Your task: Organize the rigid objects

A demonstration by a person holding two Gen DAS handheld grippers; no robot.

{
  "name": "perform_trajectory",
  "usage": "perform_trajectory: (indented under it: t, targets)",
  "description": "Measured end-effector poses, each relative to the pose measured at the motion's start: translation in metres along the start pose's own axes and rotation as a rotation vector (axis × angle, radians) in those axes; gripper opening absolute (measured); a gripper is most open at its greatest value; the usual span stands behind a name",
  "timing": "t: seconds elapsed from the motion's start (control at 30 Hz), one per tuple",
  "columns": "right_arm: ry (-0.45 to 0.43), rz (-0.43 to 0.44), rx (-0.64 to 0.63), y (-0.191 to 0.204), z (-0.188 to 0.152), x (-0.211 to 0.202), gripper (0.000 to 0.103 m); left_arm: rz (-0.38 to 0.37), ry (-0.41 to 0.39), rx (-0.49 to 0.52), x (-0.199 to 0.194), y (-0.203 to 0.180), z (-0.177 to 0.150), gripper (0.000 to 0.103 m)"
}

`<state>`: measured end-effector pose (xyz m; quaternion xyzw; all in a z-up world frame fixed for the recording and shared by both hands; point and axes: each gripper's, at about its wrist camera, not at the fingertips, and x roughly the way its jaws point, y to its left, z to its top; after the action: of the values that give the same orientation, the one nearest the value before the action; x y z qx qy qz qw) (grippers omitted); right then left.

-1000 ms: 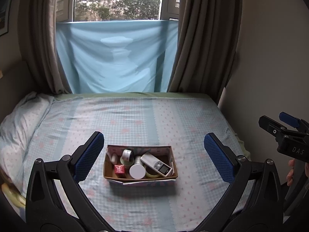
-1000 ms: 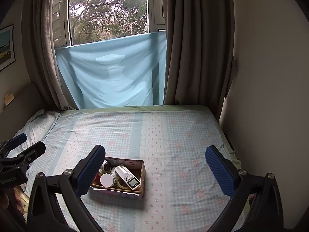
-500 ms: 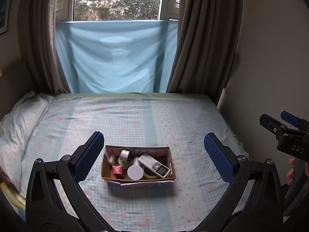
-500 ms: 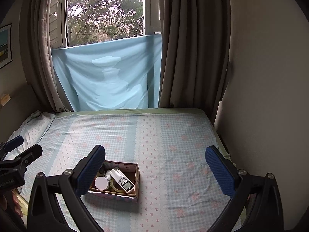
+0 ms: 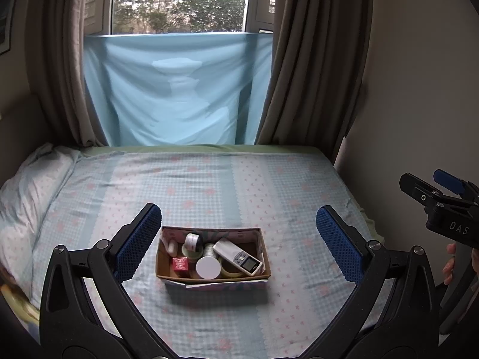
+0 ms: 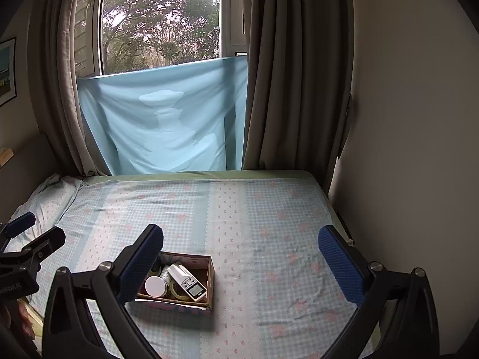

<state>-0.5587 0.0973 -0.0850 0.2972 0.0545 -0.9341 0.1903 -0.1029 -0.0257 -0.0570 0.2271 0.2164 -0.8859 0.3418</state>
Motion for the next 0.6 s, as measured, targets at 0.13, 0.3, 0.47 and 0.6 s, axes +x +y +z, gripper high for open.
perform_trajectory:
  t: [0.13,0.3,0.47,0.6]
  targets:
    - [0.002,0.001,-0.006,0.0019,0.0005,0.0000,0.103,-0.015,0.005,-0.015,0.0002,0.0026,0.0009,0.103]
    - [0.003,0.003,-0.016,0.0043,0.0013,-0.0004,0.103,-0.012,-0.002,-0.018,0.0008,0.0042,0.0012,0.103]
    - [-0.002,0.000,-0.013,0.0055,0.0020,-0.0010,0.103,-0.034,-0.031,-0.017,-0.0030,0.0040,0.0024,0.103]
    - [-0.005,-0.002,-0.020,0.0092,0.0021,-0.0011,0.103,-0.014,-0.069,-0.006,-0.0083,0.0004,0.0035,0.103]
